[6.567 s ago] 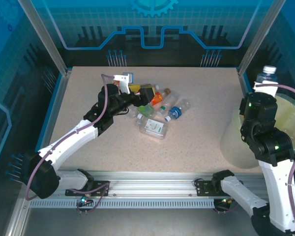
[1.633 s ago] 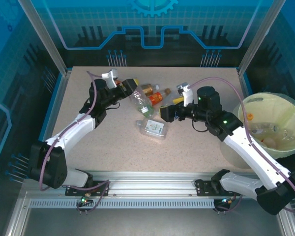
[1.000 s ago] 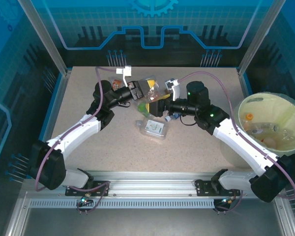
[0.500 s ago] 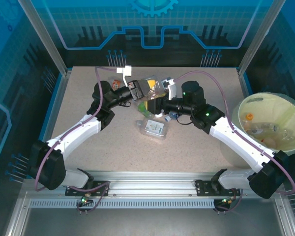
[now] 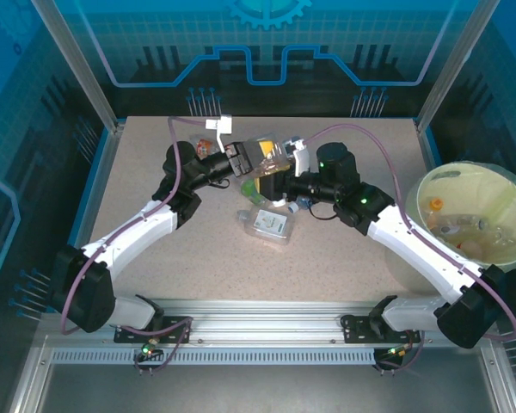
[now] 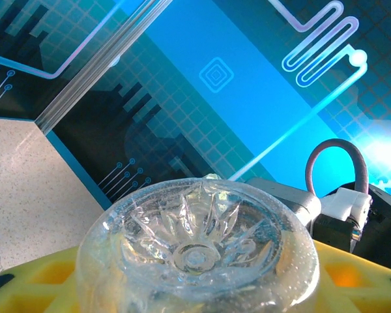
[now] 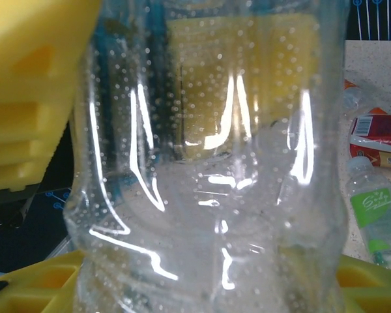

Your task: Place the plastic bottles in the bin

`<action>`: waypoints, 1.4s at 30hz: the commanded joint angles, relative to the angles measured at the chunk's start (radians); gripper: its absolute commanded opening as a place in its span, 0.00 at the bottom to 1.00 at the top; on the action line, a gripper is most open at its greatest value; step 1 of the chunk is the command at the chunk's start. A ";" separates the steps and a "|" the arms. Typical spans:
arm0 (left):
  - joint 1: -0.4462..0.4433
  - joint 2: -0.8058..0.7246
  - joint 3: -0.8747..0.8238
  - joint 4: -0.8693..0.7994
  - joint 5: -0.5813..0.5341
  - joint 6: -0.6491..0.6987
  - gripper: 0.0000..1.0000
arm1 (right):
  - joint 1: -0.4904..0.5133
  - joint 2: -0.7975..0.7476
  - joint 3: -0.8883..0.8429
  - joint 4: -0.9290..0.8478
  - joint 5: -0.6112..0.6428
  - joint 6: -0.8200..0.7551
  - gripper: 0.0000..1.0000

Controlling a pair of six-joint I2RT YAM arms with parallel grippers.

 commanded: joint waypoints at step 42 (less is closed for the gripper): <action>0.000 -0.172 -0.021 -0.453 -0.439 0.342 0.99 | -0.149 -0.439 0.186 -0.691 1.162 -0.338 0.49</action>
